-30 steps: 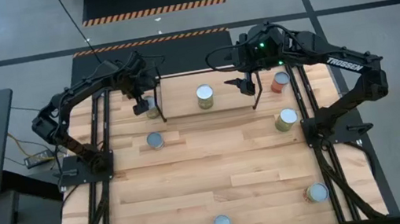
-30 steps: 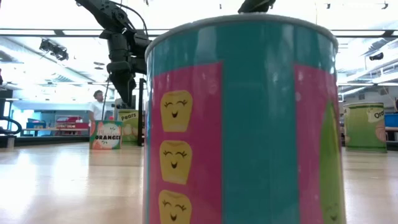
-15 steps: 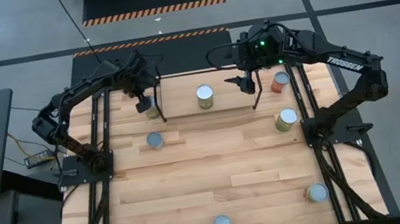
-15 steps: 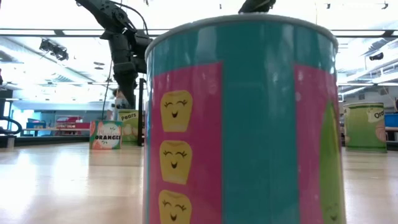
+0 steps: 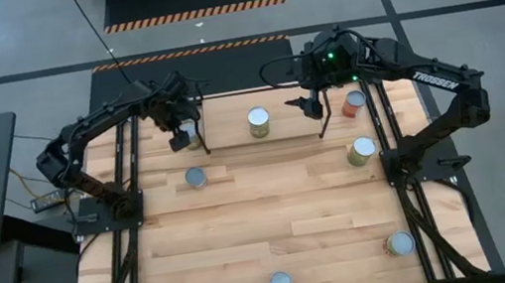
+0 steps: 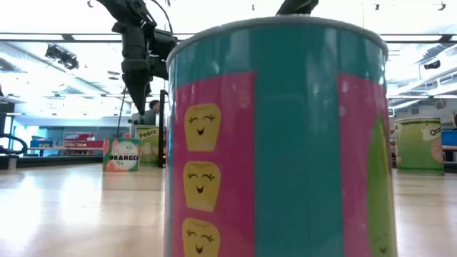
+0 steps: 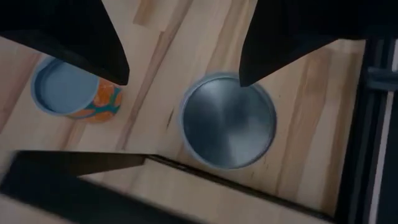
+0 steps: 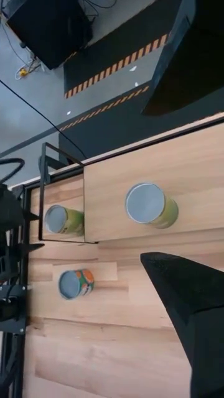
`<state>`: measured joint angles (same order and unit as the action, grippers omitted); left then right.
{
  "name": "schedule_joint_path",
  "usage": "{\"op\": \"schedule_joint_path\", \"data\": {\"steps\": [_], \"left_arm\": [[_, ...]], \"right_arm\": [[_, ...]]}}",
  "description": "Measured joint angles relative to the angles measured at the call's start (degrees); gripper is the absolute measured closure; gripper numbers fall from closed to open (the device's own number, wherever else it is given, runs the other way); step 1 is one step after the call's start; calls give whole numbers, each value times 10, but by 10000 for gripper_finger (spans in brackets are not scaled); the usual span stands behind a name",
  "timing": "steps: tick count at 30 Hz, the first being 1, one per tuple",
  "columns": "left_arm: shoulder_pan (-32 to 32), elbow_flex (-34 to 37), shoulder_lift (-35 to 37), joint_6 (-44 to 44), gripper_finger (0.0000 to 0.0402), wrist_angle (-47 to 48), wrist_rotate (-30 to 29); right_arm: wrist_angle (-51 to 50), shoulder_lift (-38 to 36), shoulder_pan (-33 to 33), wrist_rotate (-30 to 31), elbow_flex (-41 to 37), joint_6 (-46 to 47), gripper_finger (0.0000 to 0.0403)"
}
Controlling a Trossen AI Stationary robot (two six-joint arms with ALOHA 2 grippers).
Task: Pick and place cans onto a shelf
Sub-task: Put the canned pears on the shelf aligned with the other canned pears
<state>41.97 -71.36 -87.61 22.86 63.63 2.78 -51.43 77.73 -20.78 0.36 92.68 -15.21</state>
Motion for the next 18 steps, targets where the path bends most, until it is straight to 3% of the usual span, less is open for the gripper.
{"op": "schedule_joint_path", "data": {"steps": [12, 14, 18], "left_arm": [[23, 30, 7, -59, 97, 7, -10], [15, 30, 19, -46, 123, 18, -8], [-2, 30, 54, -38, 211, 2, 8]], "right_arm": [[-40, 0, 0, 0, 0, -44, 22], [-40, 0, 0, 0, 0, -49, 22], [-30, 0, -2, 0, 0, -51, 22]]}}
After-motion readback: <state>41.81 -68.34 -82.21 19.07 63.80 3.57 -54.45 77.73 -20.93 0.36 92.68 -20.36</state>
